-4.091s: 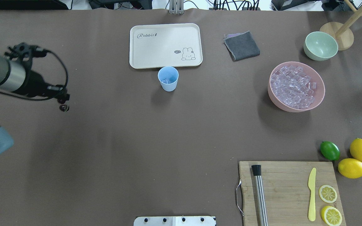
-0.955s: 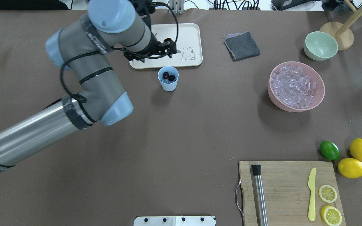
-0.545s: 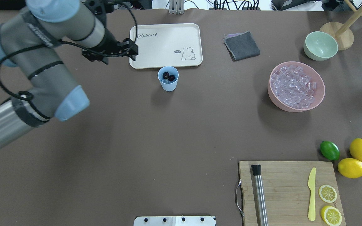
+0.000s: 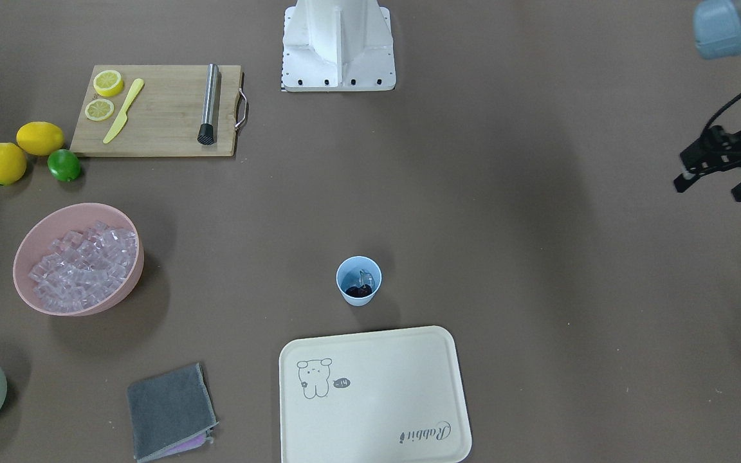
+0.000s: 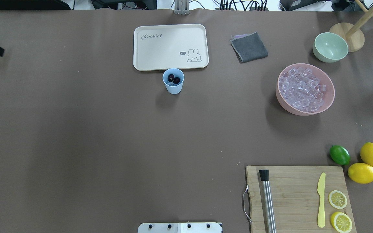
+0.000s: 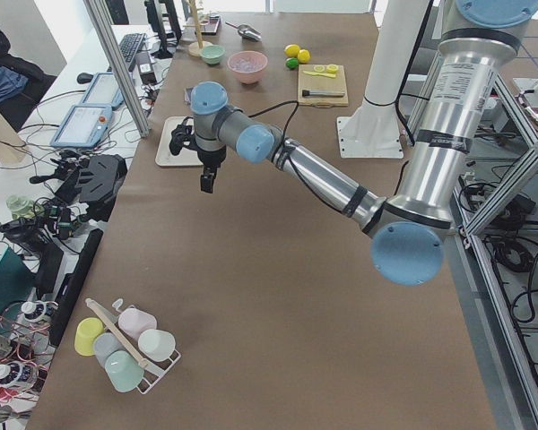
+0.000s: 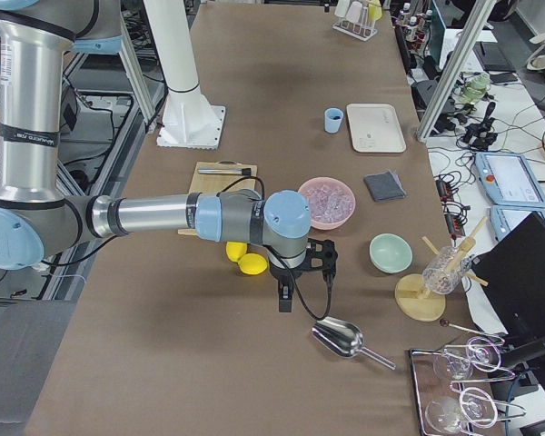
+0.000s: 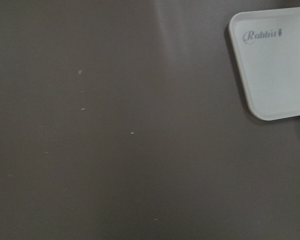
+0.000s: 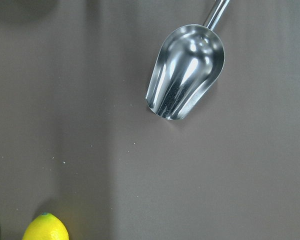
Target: Put ice and cherries in cup
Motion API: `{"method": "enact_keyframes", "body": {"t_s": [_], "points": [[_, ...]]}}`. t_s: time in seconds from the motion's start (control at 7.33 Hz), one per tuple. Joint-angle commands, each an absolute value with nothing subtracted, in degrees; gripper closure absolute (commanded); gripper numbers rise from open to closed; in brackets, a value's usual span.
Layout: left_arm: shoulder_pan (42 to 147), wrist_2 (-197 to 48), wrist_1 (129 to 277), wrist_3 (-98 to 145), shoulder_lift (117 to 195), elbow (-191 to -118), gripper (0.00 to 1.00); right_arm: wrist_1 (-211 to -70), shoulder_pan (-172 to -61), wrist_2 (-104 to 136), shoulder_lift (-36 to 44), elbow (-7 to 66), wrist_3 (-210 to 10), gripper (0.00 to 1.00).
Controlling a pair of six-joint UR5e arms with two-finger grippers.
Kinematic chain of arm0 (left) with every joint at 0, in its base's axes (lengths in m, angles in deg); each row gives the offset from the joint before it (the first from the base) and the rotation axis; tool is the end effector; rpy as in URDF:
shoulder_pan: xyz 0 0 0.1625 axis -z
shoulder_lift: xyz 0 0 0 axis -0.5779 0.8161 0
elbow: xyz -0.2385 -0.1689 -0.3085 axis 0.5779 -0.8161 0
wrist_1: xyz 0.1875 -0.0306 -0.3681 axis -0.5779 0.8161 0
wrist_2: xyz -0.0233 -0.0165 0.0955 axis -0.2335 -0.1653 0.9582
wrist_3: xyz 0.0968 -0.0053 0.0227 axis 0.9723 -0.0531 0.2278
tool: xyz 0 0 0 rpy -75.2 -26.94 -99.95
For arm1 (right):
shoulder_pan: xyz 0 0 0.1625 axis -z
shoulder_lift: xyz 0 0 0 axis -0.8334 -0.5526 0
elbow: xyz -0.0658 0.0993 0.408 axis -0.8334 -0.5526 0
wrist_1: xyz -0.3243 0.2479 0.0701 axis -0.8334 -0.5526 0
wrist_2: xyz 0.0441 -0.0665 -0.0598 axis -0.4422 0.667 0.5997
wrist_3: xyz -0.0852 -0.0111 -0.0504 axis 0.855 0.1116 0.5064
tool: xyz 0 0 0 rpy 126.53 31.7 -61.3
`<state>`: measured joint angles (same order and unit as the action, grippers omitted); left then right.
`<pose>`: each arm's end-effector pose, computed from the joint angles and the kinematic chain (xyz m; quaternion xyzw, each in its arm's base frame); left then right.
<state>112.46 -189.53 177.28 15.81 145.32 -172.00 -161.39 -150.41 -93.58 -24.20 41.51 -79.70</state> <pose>0.0594 -0.5340 0.4171 0.0957 0.4340 0.0233 0.8955 0.0950 -0.4235 0.6103 0.0172 -0.3649 0.0044 0.9309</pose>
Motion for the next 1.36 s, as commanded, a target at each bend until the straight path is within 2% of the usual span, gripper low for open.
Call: {"method": "enact_keyframes", "body": {"t_s": [0.0,0.27,0.68,0.95,1.23], "points": [[123.32,-191.1,178.8,28.17,133.68,-172.88,0.02,-161.45,-150.41,-94.15,-24.27,41.69,-79.7,0.0],[130.47,-192.41,178.89,33.48,124.81,-175.86,0.02,-161.45,-150.41,-94.16,-24.18,41.51,-79.7,0.0],[130.66,-191.02,179.33,33.4,124.16,-173.87,0.02,-161.45,-149.97,-96.08,-23.83,41.77,-79.7,0.01],[130.49,-190.57,188.42,31.13,126.08,-165.9,0.02,-161.45,-149.97,-96.62,-23.75,41.95,-79.7,0.01],[130.57,-190.57,190.94,31.03,125.74,-166.03,0.02,-161.45,-149.97,-96.62,-23.66,41.78,-79.79,0.0]]}}
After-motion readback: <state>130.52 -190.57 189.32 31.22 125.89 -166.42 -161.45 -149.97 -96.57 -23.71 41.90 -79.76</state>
